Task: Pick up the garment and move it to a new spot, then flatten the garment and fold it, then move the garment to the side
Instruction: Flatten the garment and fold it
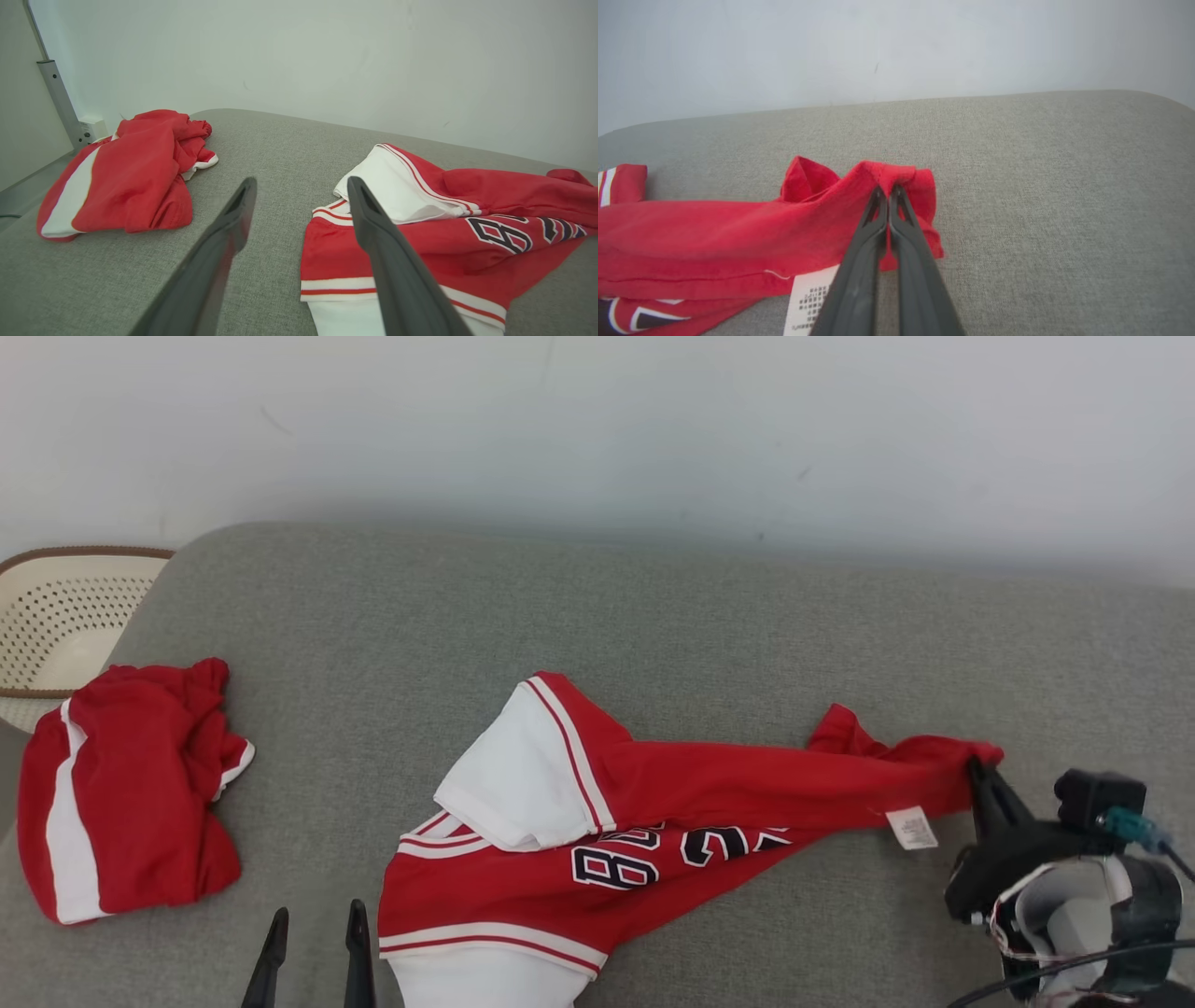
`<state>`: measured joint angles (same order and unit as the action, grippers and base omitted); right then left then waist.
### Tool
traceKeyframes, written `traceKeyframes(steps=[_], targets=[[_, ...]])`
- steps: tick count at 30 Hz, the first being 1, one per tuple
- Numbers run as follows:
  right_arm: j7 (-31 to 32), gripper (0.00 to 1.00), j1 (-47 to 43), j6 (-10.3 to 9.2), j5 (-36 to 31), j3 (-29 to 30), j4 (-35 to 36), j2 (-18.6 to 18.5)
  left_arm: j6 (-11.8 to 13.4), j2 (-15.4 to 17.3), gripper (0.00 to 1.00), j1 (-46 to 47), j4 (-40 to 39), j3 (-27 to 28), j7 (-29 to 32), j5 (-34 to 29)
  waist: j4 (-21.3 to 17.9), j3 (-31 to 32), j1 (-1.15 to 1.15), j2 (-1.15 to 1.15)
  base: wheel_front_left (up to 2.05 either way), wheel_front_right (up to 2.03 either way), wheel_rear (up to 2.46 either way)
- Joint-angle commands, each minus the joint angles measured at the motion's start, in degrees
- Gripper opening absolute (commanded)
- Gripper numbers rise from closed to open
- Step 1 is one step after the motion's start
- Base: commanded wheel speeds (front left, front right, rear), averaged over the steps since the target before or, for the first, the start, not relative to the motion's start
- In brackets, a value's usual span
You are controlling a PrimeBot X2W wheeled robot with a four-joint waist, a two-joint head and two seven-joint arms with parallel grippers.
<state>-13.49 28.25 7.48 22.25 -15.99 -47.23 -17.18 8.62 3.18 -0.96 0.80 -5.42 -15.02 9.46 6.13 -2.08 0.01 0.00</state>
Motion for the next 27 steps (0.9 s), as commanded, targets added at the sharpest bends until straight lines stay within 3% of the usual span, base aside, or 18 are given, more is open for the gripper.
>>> traceKeyframes(steps=[1,11,15,20,27], targets=[[-0.41,0.0,0.93,0.03,1.45,-0.74,1.6,-0.67,0.31,-0.13,1.0,-0.4,-0.35,-0.03,-0.23,-0.65,-0.44,0.14,-0.01,0.0,0.0,0.0,0.0],[5.87,0.0,4.64,0.03,7.74,-3.28,16.32,-4.83,1.01,-0.22,1.0,-1.09,-0.55,-1.35,-0.17,-0.1,-1.3,-0.43,-0.01,0.0,0.0,0.0,0.0],[9.3,0.0,6.56,0.03,7.55,-3.01,18.67,-5.76,0.34,-0.24,1.0,-0.04,0.32,-1.67,-0.18,0.49,-0.25,-0.62,-0.01,0.0,0.0,0.0,0.0],[12.38,0.0,9.59,0.03,7.06,-2.93,16.52,-5.8,-0.08,-0.27,1.0,0.96,1.21,-2.16,-0.18,0.94,1.16,-0.88,-0.01,0.0,0.0,0.0,0.0],[14.25,0.0,17.9,0.03,6.28,-3.87,6.22,-4.66,-0.03,-0.27,1.0,2.43,1.93,-4.55,-0.18,1.73,4.4,-2.1,-0.01,0.0,0.0,0.0,0.0]])
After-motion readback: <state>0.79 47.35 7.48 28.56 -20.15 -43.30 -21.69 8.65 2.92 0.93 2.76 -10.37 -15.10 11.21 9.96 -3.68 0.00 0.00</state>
